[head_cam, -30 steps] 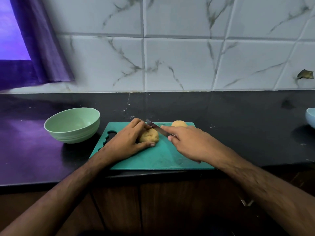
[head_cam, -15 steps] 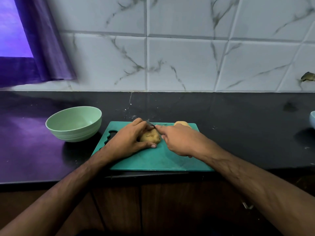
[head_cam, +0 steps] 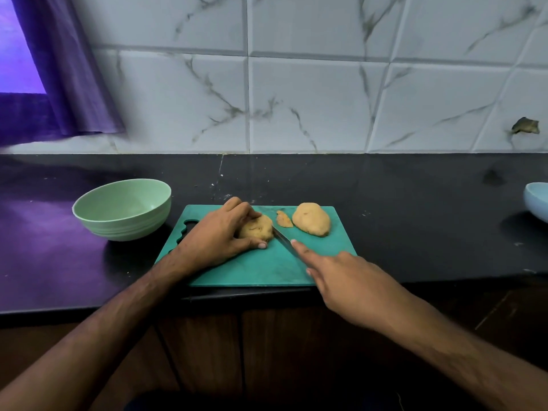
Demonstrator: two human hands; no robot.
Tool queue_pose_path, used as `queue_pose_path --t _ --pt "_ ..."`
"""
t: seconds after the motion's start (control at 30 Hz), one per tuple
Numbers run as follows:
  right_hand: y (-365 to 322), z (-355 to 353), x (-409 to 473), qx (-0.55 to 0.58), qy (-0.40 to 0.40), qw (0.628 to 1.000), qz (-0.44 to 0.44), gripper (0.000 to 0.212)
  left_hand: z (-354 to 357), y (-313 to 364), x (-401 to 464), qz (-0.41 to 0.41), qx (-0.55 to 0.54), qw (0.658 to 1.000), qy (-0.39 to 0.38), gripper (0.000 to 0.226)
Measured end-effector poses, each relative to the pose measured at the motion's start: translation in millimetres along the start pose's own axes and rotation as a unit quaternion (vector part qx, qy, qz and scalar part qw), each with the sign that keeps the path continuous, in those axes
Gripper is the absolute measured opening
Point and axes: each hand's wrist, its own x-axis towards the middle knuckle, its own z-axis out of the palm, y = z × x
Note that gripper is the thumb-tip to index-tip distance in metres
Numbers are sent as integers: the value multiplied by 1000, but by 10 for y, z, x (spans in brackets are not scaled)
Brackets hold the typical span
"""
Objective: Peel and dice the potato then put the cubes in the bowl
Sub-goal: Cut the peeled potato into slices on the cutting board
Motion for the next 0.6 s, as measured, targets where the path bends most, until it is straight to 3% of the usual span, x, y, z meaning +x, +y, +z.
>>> queue_pose_path --t 0.27,0.37,0.5,0.6 --pt "-44 -41 21 -131 43 990 20 70 -18 27 -48 -3 0 1000 -6 65" --pt "45 -76 60 -93 56 994 31 63 -23 42 -63 -3 0 1000 -8 65" --pt "223 -204 103 41 41 998 32 48 -21 55 -71 -6 2 1000 -8 65" --pt "292 -233 188 57 57 996 38 49 -24 64 -80 -7 2 1000 -10 63"
